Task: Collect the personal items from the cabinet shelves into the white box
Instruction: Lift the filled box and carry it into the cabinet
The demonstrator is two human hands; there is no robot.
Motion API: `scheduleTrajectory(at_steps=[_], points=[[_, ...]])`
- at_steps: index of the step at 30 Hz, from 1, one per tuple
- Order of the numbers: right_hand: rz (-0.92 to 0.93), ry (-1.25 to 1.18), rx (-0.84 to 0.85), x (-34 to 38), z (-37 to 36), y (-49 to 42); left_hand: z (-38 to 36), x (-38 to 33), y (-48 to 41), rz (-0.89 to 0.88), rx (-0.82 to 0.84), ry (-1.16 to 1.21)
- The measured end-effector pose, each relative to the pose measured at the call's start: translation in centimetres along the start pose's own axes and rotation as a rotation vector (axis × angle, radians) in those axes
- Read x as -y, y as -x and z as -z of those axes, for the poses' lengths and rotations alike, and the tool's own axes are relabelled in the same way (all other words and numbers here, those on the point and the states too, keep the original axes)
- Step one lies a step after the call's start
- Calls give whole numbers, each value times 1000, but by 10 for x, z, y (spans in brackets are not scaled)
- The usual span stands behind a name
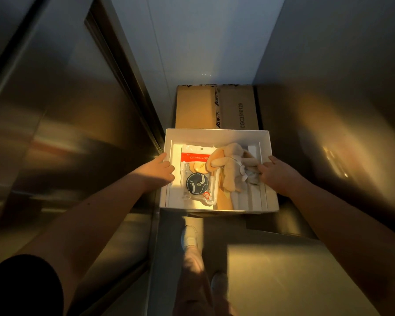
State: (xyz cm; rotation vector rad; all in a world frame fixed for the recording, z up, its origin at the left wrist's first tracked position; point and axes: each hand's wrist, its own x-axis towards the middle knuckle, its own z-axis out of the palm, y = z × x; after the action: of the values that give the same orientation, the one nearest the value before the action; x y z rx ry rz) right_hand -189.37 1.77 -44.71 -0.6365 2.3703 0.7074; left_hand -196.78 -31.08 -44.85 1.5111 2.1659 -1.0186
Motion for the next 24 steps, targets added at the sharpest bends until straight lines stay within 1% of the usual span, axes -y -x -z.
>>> scheduleTrajectory(at_steps=[7,11,14,17,20,24], points=[[-43,-15,-5,22,-1,26,5,-25,17,70,49,76],[-62,-14,-2,35,-4,40,6,-44,28,124,55,182],[-101,-74,-16,46,-7,48,8,-60,35,170,25,297],[-148,-216,-54,58,-14,53,15,-78,38,270,-8,417],[-214,-461,-118,72,-19,52,24,-92,36,428,-8,517],[-372,-748,-189,91,-18,44,27,-107,29,654,-12,664]])
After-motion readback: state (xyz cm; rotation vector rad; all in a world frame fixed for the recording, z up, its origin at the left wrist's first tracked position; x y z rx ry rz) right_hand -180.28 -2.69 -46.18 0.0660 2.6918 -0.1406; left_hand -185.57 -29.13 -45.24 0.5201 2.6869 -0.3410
